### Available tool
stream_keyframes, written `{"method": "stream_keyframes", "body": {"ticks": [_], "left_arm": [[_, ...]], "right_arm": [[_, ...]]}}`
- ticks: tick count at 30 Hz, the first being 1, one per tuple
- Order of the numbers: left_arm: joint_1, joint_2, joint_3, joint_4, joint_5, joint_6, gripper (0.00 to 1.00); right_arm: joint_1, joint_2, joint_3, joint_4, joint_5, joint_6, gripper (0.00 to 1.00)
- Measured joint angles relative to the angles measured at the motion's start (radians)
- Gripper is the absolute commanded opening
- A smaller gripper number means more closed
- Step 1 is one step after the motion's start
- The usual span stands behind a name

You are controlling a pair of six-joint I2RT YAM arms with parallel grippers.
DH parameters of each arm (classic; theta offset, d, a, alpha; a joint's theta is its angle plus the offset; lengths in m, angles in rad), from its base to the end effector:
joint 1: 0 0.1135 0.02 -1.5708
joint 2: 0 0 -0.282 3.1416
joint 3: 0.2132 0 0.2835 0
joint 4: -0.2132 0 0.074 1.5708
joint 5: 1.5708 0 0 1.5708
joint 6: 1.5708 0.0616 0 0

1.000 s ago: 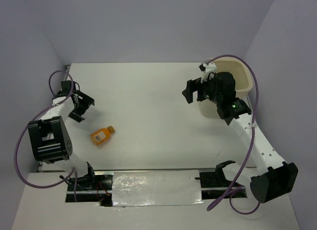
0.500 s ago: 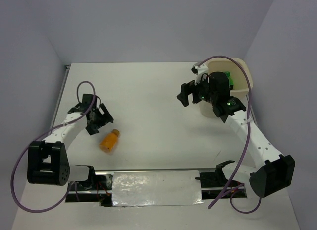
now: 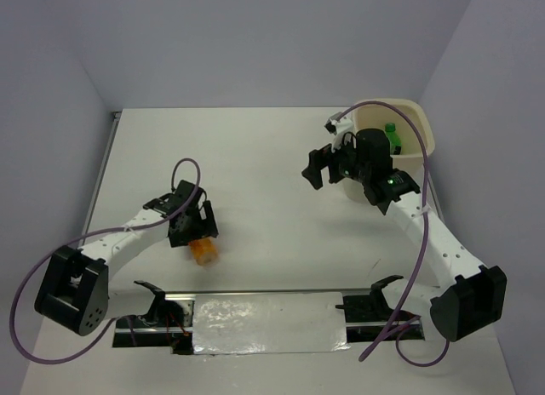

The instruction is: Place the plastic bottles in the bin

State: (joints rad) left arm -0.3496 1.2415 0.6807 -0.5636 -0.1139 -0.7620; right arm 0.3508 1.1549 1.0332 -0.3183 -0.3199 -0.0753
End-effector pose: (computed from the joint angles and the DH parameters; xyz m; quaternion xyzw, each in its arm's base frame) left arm 0.2408 -0.0803 0.1618 -0.2117 0.9504 -0.0695 0.2170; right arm 0.2828 0.1241 0.3409 -0.2596 0.7967 0.2058 0.5054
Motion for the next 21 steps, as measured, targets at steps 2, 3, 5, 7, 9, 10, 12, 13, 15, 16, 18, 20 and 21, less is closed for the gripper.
{"method": "stream_keyframes", "body": {"ticks": [2,3,5,7,9,10,12,13,15,16,18,20,21], "left_arm": [[-0.053,0.014,0.002,0.002,-0.007,0.000,0.99],[-0.080,0.027,0.005,0.002,-0.012,0.002,0.99],[-0.121,0.059,0.011,0.003,-0.012,0.002,0.89],[-0.143,0.085,0.011,0.008,-0.012,0.000,0.73],[-0.147,0.098,0.016,0.006,-0.012,-0.001,0.45],[-0.147,0.101,0.021,0.005,-0.011,0.005,0.37],[-0.147,0.113,0.029,0.008,-0.012,0.000,0.15],[-0.147,0.117,0.035,0.009,-0.012,-0.002,0.02],[-0.147,0.121,0.049,0.006,-0.012,-0.002,0.00],[-0.147,0.121,0.058,0.006,-0.012,-0.001,0.00],[-0.147,0.120,0.107,0.000,-0.012,0.001,0.00],[-0.148,0.115,0.175,0.004,-0.014,0.003,0.00],[-0.149,0.108,0.217,0.009,-0.014,0.002,0.00]], "right_arm": [[0.000,-0.005,-0.008,0.000,0.002,0.001,1.00],[0.000,-0.007,-0.011,-0.001,0.004,0.003,1.00],[0.001,-0.008,-0.013,-0.002,0.010,0.005,1.00],[0.001,-0.009,-0.014,-0.001,0.015,0.009,1.00],[0.003,-0.015,-0.024,0.002,0.019,0.013,1.00],[0.003,-0.020,-0.029,0.000,0.019,0.014,1.00],[0.005,-0.027,-0.035,0.000,0.019,0.015,1.00],[0.007,-0.032,-0.038,0.001,0.018,0.013,1.00],[0.017,-0.043,-0.045,0.002,0.012,0.005,1.00],[0.027,-0.050,-0.048,0.000,0.007,-0.003,1.00],[0.057,-0.060,-0.052,0.003,-0.001,-0.015,1.00],[0.098,-0.061,-0.052,0.005,-0.009,-0.026,1.00],[0.138,-0.060,-0.052,0.008,-0.014,-0.028,1.00]]}}
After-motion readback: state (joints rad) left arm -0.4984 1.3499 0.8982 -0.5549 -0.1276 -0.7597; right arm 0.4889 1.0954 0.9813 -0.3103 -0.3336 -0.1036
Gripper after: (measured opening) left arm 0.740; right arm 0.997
